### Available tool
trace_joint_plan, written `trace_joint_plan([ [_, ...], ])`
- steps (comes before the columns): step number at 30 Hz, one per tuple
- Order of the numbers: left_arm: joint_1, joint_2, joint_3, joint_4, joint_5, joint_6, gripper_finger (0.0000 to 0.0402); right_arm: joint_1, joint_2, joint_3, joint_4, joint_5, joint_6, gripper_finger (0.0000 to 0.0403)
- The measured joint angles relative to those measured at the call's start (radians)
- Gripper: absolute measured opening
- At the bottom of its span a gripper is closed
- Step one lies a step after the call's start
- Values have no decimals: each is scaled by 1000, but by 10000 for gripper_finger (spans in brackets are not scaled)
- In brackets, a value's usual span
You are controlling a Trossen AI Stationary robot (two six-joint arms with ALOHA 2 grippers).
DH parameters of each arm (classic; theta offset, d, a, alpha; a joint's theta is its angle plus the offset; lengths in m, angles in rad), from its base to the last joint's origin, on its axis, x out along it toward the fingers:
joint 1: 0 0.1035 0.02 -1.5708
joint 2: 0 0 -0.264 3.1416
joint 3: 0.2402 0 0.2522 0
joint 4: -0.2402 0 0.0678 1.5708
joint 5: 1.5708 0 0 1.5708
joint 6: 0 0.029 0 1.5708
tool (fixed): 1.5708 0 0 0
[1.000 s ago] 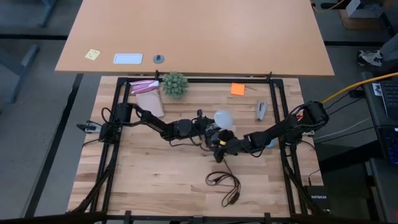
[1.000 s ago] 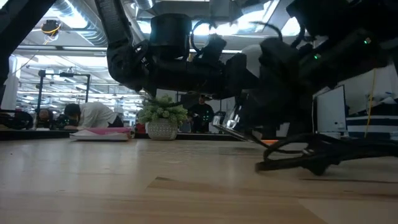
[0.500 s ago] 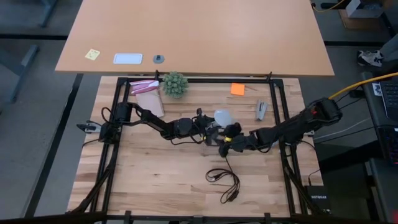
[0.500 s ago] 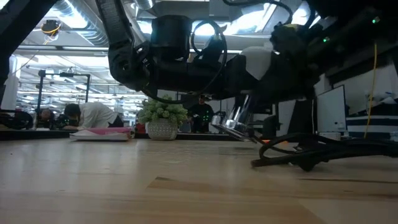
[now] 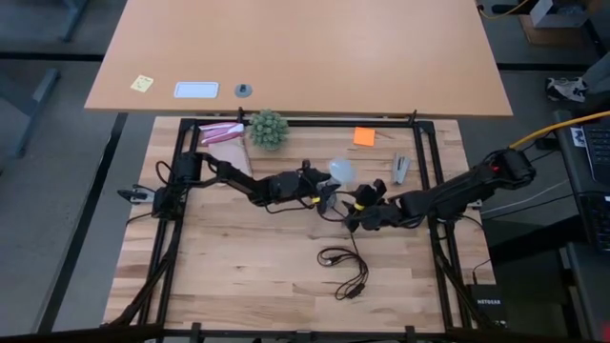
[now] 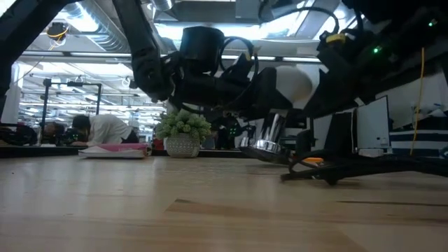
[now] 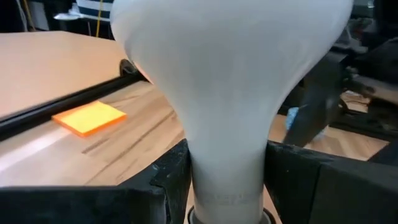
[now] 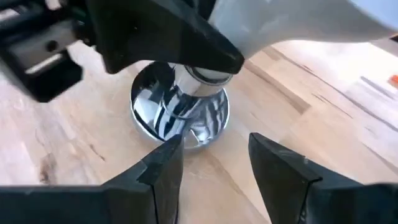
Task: Screw lightbulb
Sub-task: Remove the lightbulb from the lamp
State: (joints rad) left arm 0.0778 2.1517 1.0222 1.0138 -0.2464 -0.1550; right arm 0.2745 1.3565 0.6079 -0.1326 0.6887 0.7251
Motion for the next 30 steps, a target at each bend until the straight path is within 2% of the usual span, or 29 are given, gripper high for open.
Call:
trace_joint_plan([
  [6, -36, 0, -1, -14, 3, 0, 159, 0, 99, 0, 13, 0, 14, 188],
  [15, -96, 2, -2, -59, -9, 7, 159, 1, 244, 2, 28, -56, 96, 188],
  [25, -100, 2, -3, -115, -10, -10, 159, -1, 233, -1, -49, 33, 148, 188],
  [27, -100, 2, -3, -117, -11, -9, 158, -1, 233, -1, -106, 22, 185, 188],
  [30, -100, 3, -4, -117, -11, -2, 158, 0, 233, -1, -154, -50, 216, 188],
])
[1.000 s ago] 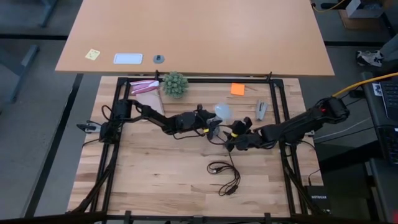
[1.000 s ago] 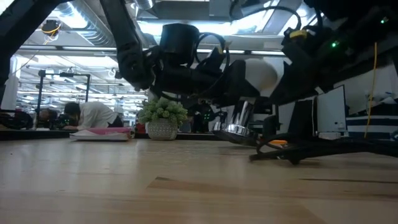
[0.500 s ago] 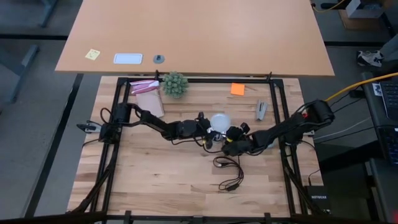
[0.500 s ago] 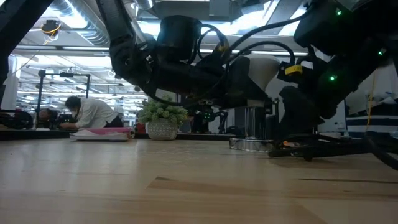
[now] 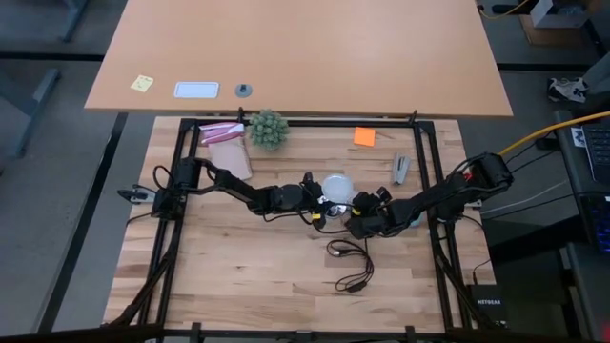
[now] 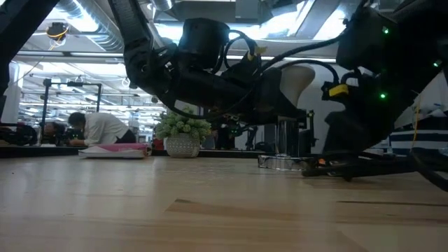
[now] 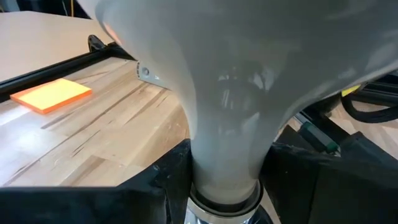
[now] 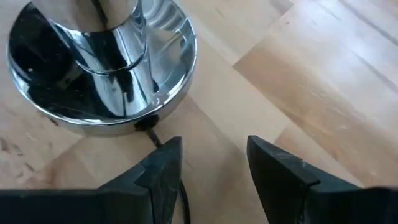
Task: Screw lightbulb
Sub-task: Remove the lightbulb from the lamp
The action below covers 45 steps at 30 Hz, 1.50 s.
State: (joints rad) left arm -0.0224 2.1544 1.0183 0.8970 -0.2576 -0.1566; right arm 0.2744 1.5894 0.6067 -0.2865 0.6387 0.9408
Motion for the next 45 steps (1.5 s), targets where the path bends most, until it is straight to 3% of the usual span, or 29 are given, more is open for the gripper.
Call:
trace_joint_plan([
  [10, -2, 0, -2, -1, -32, 1, 158, -1, -3, -1, 151, -207, -5, 188],
  [16, -2, 1, -2, -2, -33, 0, 158, 2, 12, 1, 338, -355, -6, 188],
  [21, -2, 2, -2, -4, -37, -4, 158, 2, 91, 1, 536, -395, -37, 188],
  [26, -2, 2, -2, -10, -38, -5, 158, 3, 116, 2, 581, -342, -54, 188],
  [34, -2, 2, -2, -10, -41, -6, 158, 1, 2, 1, 561, -288, -167, 188],
  [38, -2, 2, -2, -10, -39, -4, 158, 2, -86, 1, 474, -210, -197, 188],
  [45, -4, 3, -2, -8, -41, -10, 158, 0, -235, 2, 170, 7, -189, 188],
])
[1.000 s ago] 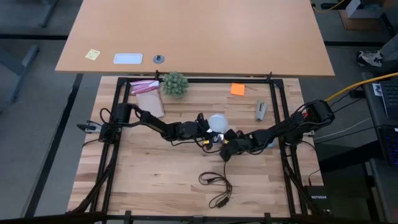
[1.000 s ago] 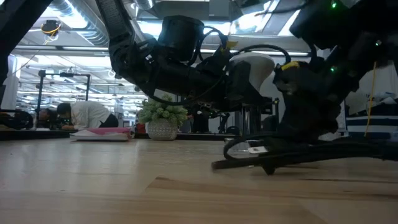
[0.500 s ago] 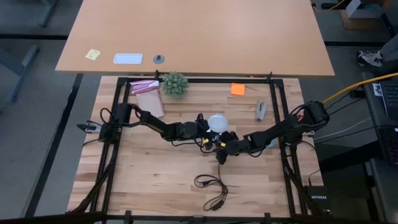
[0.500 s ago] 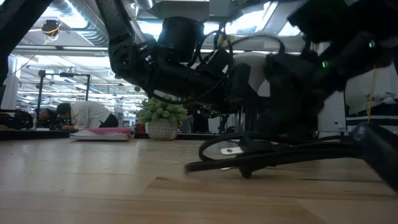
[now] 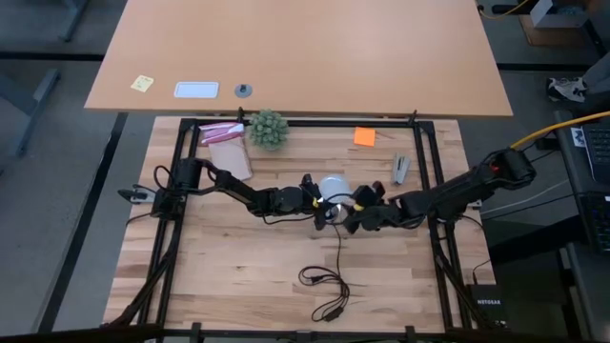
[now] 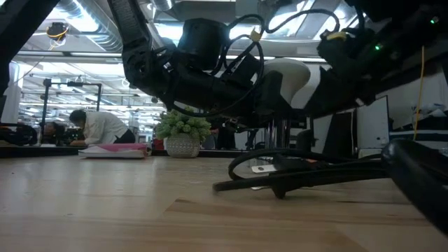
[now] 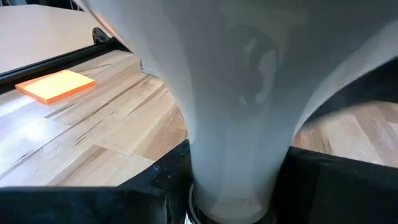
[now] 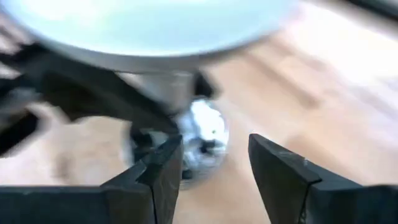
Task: Screw lightbulb
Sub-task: Remove the lightbulb from the lamp
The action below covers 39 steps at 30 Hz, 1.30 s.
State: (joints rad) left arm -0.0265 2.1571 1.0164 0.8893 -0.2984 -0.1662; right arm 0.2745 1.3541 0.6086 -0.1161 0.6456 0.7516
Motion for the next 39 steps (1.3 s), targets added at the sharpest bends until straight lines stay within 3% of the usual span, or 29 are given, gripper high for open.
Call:
trace_joint_plan([
  [3, 0, 0, 0, 6, 0, -13, 159, 0, -7, 0, -63, 89, 1, 188],
  [7, -2, 1, -1, 27, -1, -14, 159, -3, 29, 0, -93, 96, 13, 188],
  [16, -2, 2, -1, 35, -1, -16, 159, 1, 173, 0, -67, -160, 89, 188],
  [19, 1, 2, -1, 36, 0, -17, 159, 2, 240, 0, 6, -220, 89, 188],
  [28, 4, 0, -1, 38, -12, -16, 159, 1, 406, -1, 448, -236, 85, 188],
  [39, 11, 0, 0, 39, -3, -16, 159, 1, 467, -1, 648, -256, 83, 188],
])
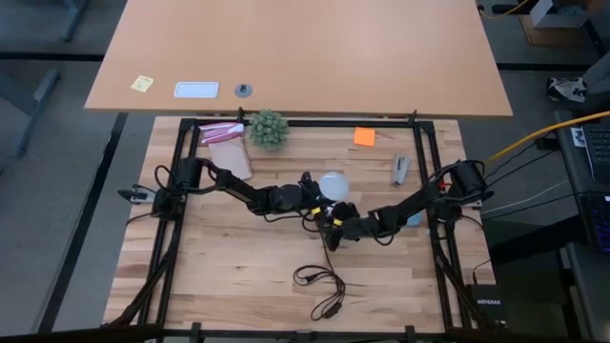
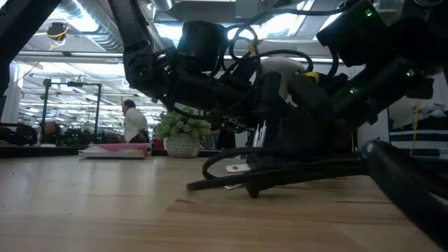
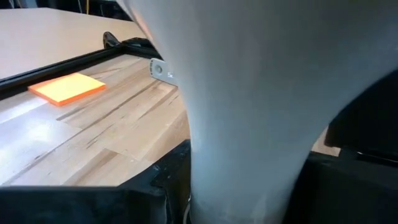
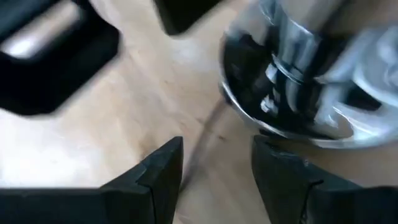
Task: Screw lightbulb
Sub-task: Remove the lightbulb from the lamp
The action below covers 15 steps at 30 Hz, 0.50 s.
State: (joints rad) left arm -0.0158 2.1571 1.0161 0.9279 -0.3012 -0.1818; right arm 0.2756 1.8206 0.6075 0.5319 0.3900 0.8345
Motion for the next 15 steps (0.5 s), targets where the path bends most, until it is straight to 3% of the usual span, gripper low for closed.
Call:
trace_joint_plan([
  [9, 1, 0, 0, 8, 11, 1, 159, 0, -15, 1, 54, -1, -32, 188],
  [15, -16, 2, -1, 47, 7, 39, 159, 1, -166, 1, -133, 33, -128, 188],
])
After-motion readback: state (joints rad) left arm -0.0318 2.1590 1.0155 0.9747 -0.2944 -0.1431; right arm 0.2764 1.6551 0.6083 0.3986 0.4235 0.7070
